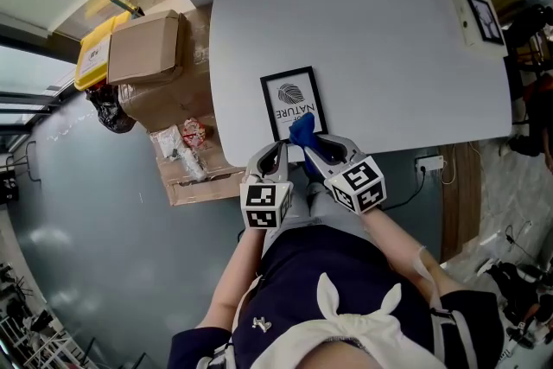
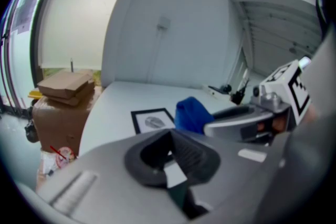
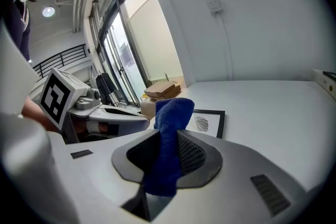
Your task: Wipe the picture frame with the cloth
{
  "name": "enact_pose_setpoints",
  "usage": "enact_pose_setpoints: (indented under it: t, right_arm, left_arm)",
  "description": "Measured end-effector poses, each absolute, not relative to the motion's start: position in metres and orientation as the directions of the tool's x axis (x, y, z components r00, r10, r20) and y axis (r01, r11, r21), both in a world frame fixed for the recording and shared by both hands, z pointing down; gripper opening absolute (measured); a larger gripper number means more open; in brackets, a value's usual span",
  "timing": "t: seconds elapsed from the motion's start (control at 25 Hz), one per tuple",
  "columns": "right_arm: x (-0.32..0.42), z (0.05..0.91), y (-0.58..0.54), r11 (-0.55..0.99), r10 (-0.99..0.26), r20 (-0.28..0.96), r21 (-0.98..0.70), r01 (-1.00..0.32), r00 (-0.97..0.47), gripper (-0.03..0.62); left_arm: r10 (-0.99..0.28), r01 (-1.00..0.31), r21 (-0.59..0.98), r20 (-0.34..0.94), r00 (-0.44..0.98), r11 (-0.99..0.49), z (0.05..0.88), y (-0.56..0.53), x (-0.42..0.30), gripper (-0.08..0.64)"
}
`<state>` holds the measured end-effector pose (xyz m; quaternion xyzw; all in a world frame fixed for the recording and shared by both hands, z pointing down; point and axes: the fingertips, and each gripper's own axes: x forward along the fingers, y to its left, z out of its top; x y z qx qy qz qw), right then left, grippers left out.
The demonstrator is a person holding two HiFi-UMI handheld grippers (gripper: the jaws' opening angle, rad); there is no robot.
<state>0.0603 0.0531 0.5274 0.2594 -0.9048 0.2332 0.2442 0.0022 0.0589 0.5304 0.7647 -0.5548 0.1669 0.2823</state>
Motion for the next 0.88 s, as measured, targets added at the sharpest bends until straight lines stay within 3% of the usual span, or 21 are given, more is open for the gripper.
enact_pose_setpoints:
  t: [0.88]
  right_arm:
    - [0.033,0.553,0.008,0.735,-0.384,0.605,-0.258,-0.627,-0.698,0.094]
  left_arm:
    - [-0.698,-0.921,0.25,0.602,0.388,-0.297,0.562,0.008,-0.024,0.003]
